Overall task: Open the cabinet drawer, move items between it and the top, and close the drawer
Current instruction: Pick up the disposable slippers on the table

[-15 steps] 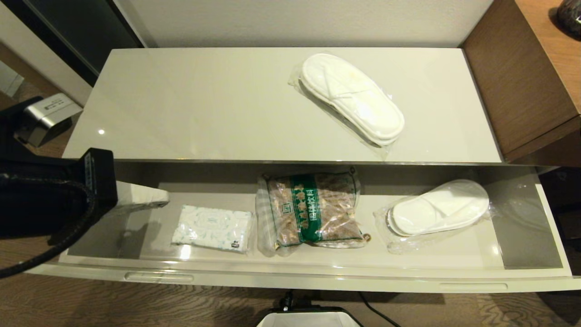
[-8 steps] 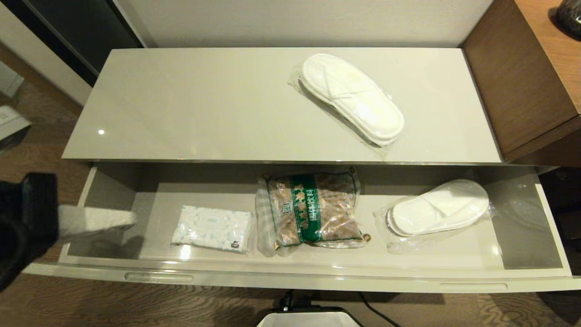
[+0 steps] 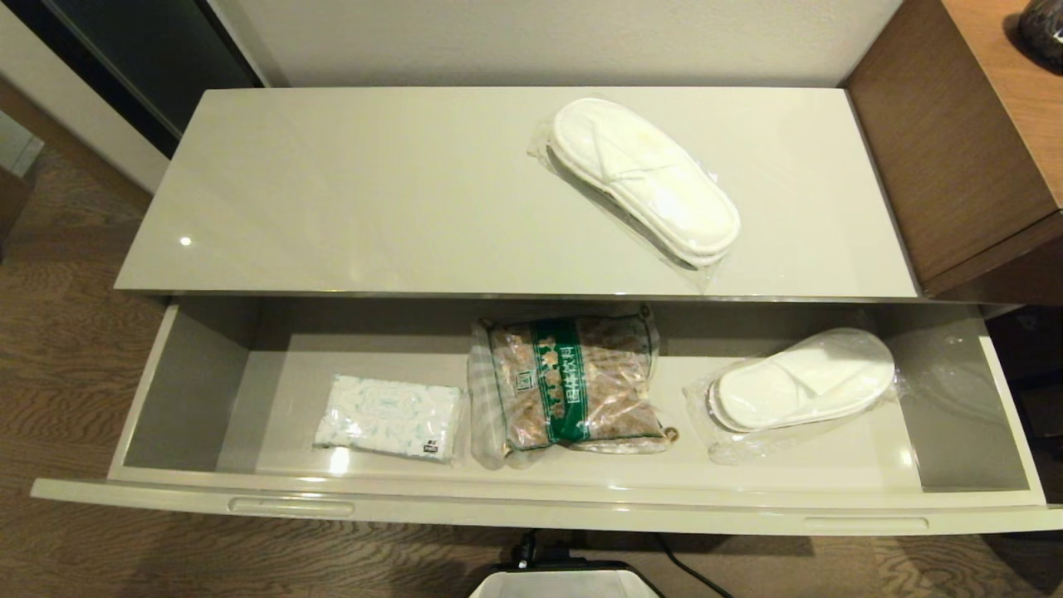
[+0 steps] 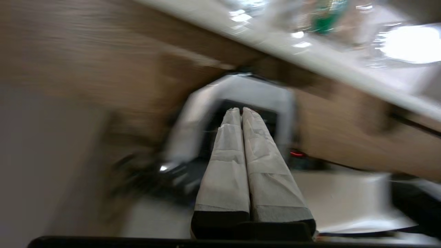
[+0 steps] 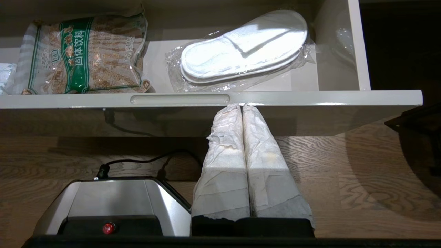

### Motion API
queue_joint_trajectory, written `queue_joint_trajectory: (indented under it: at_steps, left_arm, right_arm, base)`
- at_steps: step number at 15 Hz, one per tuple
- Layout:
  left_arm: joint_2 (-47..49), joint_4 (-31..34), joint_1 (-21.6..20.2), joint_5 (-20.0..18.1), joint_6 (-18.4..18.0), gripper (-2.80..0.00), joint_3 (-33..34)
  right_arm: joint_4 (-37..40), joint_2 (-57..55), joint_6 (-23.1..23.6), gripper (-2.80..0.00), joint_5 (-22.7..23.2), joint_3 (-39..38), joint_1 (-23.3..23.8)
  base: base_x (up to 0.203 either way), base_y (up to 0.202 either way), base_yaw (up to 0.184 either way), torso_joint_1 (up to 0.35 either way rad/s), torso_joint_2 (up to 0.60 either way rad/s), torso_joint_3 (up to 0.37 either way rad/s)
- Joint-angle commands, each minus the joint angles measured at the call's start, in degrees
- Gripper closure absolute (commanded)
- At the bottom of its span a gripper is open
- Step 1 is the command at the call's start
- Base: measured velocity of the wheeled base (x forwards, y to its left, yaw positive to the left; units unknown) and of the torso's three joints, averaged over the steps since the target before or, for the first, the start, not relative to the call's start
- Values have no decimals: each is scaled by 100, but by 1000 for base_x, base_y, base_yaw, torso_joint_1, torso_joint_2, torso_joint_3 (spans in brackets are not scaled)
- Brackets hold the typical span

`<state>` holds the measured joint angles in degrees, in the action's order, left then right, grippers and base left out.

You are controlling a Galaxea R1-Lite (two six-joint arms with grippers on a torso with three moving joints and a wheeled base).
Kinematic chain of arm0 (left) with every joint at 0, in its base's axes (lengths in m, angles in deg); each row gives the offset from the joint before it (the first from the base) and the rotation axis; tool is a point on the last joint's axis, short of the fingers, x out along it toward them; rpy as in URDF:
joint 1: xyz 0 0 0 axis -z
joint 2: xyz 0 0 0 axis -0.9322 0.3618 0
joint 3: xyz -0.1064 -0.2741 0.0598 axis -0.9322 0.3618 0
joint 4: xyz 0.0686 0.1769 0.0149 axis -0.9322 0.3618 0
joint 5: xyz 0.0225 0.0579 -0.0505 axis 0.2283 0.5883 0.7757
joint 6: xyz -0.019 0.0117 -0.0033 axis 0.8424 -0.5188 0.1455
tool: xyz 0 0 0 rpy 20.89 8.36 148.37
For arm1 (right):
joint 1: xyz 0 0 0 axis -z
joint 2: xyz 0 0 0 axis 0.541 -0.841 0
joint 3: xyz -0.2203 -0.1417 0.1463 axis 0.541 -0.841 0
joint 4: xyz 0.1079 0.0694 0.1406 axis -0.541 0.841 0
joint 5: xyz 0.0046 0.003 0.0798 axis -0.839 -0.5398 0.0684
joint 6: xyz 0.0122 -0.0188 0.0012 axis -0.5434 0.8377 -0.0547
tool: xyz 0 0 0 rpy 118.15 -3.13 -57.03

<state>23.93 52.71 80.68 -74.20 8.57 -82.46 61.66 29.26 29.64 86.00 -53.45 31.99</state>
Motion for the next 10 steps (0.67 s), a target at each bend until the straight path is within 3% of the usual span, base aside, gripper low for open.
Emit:
queue_joint_trajectory:
  at_steps: [1, 5, 7, 10]
  left_arm:
    - [-1256, 748, -359, 168, -471, 0, 237]
    - [-2473, 771, -1087, 220, -1715, 0, 1924]
    - [-2837, -88, -1162, 173, -2418, 0, 2977]
    - [-3455, -2352, -1197, 302, -3259, 0, 4294]
  right_arm:
    - [-2, 125, -2, 0, -2, -18, -2]
    - [-2, 130, -2, 0, -2, -18, -2]
    - [-2, 125, -2, 0, -2, -18, -2]
    - [-2, 133, -2, 0, -2, -18, -2]
  base:
    - [0, 0, 0, 0, 0, 0]
    - [0, 0, 0, 0, 0, 0]
    - [0, 0, 0, 0, 0, 0]
    - [0, 0, 0, 0, 0, 0]
